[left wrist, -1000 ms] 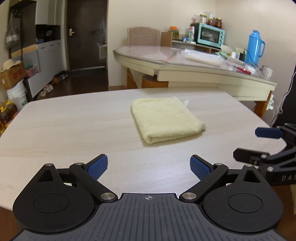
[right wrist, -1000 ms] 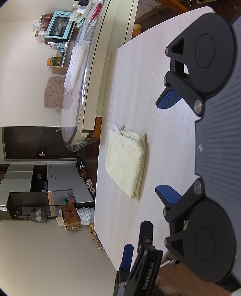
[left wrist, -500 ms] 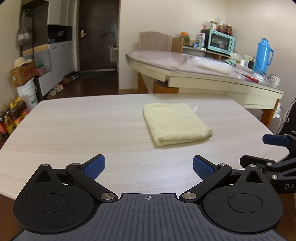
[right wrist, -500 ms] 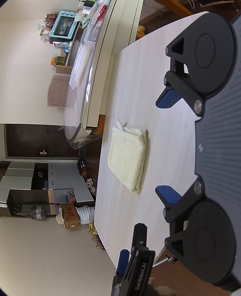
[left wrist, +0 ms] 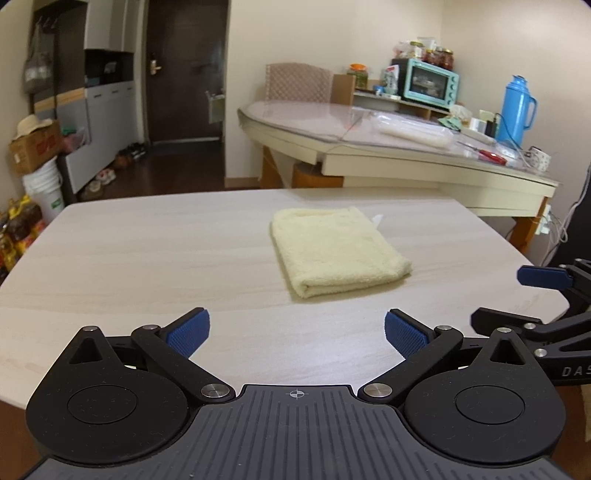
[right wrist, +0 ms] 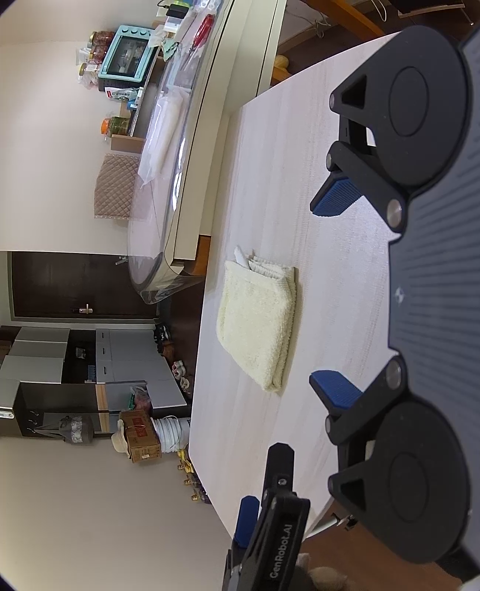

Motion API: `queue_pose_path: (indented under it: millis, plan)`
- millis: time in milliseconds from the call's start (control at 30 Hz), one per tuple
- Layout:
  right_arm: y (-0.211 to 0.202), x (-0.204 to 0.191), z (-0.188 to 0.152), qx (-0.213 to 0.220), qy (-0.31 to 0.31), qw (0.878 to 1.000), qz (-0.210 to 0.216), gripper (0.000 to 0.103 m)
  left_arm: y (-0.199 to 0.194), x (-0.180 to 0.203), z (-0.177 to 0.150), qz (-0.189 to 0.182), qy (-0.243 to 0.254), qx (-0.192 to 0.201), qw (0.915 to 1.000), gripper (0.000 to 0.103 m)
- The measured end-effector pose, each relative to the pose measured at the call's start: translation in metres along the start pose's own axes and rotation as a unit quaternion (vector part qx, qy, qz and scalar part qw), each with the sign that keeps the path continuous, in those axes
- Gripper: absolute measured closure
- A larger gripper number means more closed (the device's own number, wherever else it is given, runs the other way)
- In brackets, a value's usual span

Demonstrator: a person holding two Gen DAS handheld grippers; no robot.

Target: Fold towel

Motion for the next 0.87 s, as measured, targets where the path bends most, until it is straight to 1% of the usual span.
queue_pose_path:
  millis: [267, 400, 500, 733, 867]
  plan:
    - [-0.002, 0.006, 0.0, 0.004, 0.004, 1.0, 0.001, 0.011, 0.004, 0.008, 0.0, -0.001, 0.006, -0.008, 1.0, 0.0]
    - [-0.005, 0.009, 0.001, 0.007, 0.006, 1.0, 0.0, 0.011, 0.006, 0.01, 0.003, 0.005, 0.0, -0.009, 0.9999, 0.0]
    - [-0.01, 0.012, 0.004, 0.01, 0.006, 1.0, -0.002, 0.011, 0.008, 0.012, 0.003, 0.002, -0.002, -0.01, 0.9999, 0.0]
    - [-0.009, 0.018, 0.005, 0.014, 0.006, 1.0, -0.007, 0.011, 0.015, 0.014, -0.004, 0.001, 0.004, -0.015, 0.9999, 0.0]
    - [-0.003, 0.013, 0.007, 0.015, 0.008, 1.0, -0.003, 0.011, 0.016, 0.006, -0.007, 0.02, 0.01, -0.013, 0.9997, 0.0]
Point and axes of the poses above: each gripper's, at about its wrist camera, not at the fingertips, and y roughly the way its jaws point, x to its right, z to its top, the point moved 10 cm from there along y, roughly the way its jaws point, and after that the axes turned 2 degrees about -z, right-handed, at the moved point
